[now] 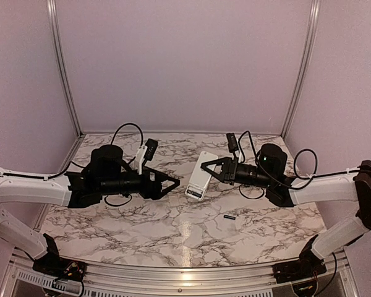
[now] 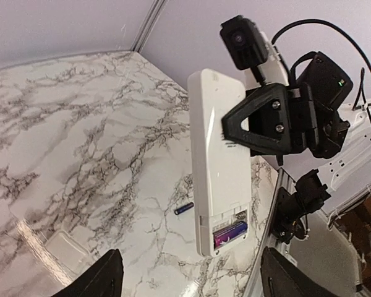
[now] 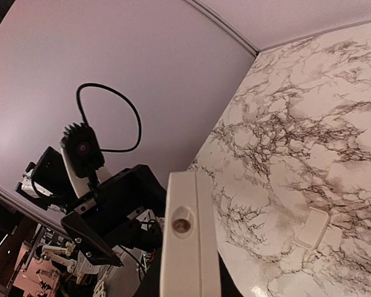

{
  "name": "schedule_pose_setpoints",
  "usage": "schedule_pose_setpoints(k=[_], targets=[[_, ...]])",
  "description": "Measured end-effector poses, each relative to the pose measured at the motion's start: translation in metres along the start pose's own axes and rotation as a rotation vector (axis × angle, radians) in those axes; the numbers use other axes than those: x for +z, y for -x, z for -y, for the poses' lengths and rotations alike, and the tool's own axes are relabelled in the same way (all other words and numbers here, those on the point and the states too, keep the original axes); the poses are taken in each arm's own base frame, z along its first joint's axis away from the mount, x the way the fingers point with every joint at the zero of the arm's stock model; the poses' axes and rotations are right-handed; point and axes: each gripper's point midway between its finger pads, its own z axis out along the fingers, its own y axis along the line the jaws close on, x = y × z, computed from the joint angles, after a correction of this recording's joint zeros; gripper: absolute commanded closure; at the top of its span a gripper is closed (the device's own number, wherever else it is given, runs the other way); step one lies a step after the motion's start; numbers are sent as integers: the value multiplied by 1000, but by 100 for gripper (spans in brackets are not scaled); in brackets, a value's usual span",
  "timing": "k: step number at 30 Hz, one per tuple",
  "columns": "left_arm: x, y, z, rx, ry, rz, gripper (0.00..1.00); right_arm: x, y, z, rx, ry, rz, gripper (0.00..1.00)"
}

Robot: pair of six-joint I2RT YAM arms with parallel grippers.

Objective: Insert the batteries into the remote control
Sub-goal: Press the battery in the battery compartment.

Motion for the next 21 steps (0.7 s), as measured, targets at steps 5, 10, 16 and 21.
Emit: schedule_pose_setpoints(k=[5, 10, 16, 21], targets=[[-20, 17, 42, 397, 64, 119, 22, -2, -5, 16, 89, -61, -17, 100], [-15, -25, 74, 824, 102, 45, 27, -2, -11, 23, 176, -79, -32, 100], [2, -61, 56, 1144, 215, -108, 36, -2, -18, 24, 250, -87, -45, 100], [13, -71, 52, 1298, 255, -168, 39, 0, -27, 21, 285, -84, -64, 100]])
